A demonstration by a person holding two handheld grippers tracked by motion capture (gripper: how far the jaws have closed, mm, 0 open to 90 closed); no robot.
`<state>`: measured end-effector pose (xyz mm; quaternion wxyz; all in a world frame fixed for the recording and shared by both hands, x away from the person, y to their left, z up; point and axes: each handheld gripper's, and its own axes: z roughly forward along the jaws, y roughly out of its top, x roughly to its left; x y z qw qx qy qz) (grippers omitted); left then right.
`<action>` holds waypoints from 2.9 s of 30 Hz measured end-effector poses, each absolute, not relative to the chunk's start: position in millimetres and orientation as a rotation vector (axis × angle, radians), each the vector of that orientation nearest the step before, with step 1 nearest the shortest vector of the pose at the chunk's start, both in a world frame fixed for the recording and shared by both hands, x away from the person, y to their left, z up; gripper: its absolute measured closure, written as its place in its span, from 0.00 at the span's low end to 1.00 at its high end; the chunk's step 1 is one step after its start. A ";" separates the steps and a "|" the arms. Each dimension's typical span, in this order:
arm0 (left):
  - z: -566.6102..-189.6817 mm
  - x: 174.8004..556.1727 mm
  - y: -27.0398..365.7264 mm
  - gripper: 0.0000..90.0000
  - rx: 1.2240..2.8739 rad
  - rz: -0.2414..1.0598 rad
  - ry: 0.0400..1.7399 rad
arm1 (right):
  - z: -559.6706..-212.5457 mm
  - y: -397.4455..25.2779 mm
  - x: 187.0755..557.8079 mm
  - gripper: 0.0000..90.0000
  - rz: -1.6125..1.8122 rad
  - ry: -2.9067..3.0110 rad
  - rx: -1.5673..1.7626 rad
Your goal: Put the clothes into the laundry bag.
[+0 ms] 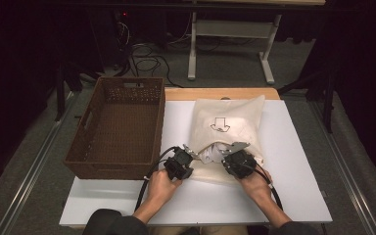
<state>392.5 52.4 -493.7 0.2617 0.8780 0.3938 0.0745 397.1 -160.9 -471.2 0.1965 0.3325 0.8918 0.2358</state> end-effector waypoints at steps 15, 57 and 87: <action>-486.8 387.8 56.9 0.93 2.373 0.129 1.024 | -461.6 -161.2 412.8 1.00 0.616 2.473 0.959; -497.8 386.7 57.3 0.92 2.354 0.133 1.022 | -462.8 -189.9 453.2 0.97 0.661 2.370 1.161; -498.8 387.7 60.4 0.92 2.341 0.110 1.015 | -465.8 -170.0 458.9 0.95 0.681 2.360 1.136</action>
